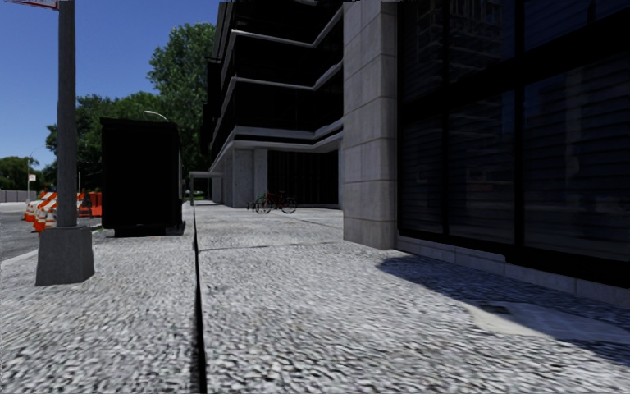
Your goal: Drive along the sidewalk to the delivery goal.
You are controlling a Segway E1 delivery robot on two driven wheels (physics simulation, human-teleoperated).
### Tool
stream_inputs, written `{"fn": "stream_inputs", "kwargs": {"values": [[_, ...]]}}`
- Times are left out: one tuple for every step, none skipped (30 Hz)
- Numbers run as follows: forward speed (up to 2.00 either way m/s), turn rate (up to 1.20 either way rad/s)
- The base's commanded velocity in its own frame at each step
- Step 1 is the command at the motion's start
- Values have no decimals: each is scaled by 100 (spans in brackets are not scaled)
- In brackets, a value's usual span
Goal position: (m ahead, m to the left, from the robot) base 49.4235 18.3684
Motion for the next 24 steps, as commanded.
{"fn": "stream_inputs", "kwargs": {"values": [[200,-45],[200,-41],[200,-35],[200,-31],[200,-31],[200,-29],[200,-28],[200,-19],[200,-19],[200,0],[200,0],[200,0],[200,0],[200,0],[200,0],[200,0],[200,0],[200,21],[200,21],[200,25],[200,28],[200,30],[200,30],[200,40]]}}
